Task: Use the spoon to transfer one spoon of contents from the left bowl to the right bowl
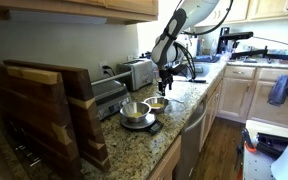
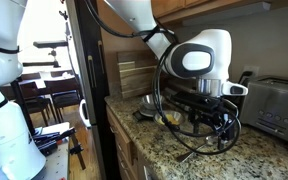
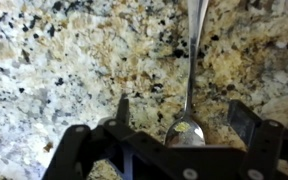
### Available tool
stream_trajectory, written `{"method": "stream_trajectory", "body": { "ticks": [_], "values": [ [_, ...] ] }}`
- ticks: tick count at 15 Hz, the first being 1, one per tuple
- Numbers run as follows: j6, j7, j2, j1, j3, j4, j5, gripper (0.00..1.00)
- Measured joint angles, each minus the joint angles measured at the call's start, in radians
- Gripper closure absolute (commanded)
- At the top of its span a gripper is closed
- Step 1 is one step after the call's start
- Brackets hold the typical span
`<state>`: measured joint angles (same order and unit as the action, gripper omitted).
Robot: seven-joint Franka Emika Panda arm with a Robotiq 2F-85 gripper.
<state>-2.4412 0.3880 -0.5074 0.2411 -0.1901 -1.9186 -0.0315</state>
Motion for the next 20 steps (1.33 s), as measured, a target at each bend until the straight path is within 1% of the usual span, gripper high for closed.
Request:
{"method": "stream_trajectory", "body": {
  "ticks": [4,5,6,7,8,9,14,16,19,20],
  "values": [
    [0.0,0.0,-0.029,0.005,0.01,0.021,0.0,0.01],
    [0.0,0.0,-0.035,0.01,0.015,0.024,0.0,0.07],
    [0.0,0.0,-0.04,0.014,0.018,0.027,0.0,0.09],
    [0.0,0.0,-0.045,0.018,0.022,0.03,0.0,0.17],
    [0.0,0.0,-0.049,0.022,0.026,0.034,0.001,0.32],
    [0.0,0.0,-0.054,0.026,0.029,0.036,0.002,0.42],
    [0.0,0.0,-0.056,0.048,0.051,0.042,0.009,0.75],
    [0.0,0.001,-0.056,0.053,0.057,0.044,0.016,0.87],
    [0.001,0.004,-0.056,0.067,0.07,0.048,0.031,0.92],
    [0.001,0.005,-0.056,0.071,0.073,0.049,0.037,0.96]
  ]
}}
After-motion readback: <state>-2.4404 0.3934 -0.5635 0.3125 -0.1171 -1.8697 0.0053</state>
